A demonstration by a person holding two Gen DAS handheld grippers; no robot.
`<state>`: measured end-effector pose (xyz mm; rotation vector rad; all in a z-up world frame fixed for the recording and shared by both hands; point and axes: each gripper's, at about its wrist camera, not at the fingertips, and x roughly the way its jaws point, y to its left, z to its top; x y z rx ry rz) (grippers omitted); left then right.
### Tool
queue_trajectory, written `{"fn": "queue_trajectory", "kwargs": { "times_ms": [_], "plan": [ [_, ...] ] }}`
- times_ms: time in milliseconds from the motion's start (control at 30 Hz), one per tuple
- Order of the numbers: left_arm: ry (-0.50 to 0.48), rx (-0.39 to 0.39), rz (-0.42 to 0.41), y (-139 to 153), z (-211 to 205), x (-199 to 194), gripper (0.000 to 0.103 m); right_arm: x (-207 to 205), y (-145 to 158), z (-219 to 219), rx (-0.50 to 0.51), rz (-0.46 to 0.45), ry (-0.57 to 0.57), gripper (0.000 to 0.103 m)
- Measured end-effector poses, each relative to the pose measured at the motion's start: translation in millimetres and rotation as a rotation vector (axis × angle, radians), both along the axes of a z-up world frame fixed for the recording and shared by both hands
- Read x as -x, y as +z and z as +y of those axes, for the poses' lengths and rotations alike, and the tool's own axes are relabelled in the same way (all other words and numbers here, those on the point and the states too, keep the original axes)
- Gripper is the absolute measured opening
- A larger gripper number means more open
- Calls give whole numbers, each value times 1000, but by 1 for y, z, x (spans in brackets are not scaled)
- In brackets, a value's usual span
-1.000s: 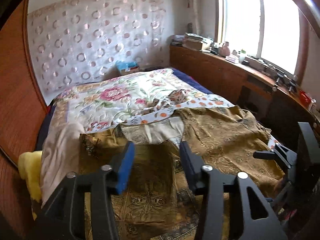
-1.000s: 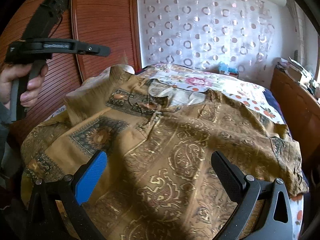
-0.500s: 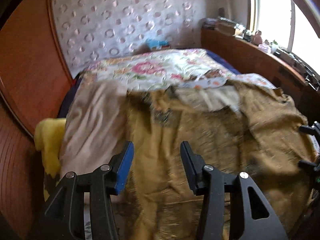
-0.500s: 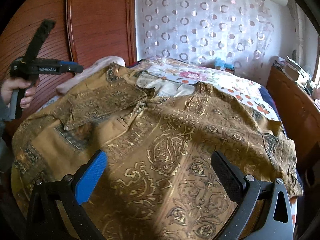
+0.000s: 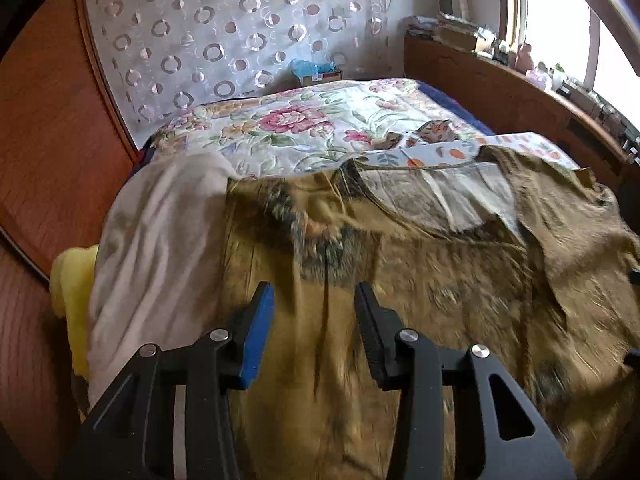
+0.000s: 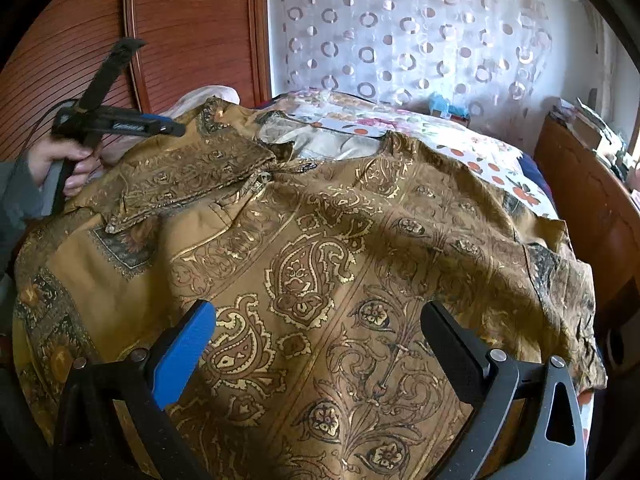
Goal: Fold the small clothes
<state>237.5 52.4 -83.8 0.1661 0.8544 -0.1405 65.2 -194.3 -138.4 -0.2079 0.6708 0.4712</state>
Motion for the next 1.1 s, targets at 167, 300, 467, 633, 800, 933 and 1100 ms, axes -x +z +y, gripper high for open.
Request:
{"fn": "queue_trajectory", "kwargs": {
  "times_ms": [167,300,467,633,800,933,1100],
  "plan": [
    [67,-139,35,-14,-10,-26,17,-2,-1,-4,-14,3,-5,102],
    [67,-187,49,-16,-12,-28,2,-1,-1,-6,-24,-12,-17,102],
    [80,-173,-41,15,1,-11,2,2,-1,-11,-46,-12,-22,101],
    [123,-151,-118,53,31,-6,2,1,-1,-10,-40,-2,-21,100],
    [162,-106,-97,56,63,-15,2,-2,-1,-8,-35,5,-22,100],
    [171,-53,-72,46,71,-16,2,-3,-1,-7,-35,11,-19,99],
    [154,-51,-122,45,66,15,3,-4,-1,-8,-39,15,-19,99]
  ]
}}
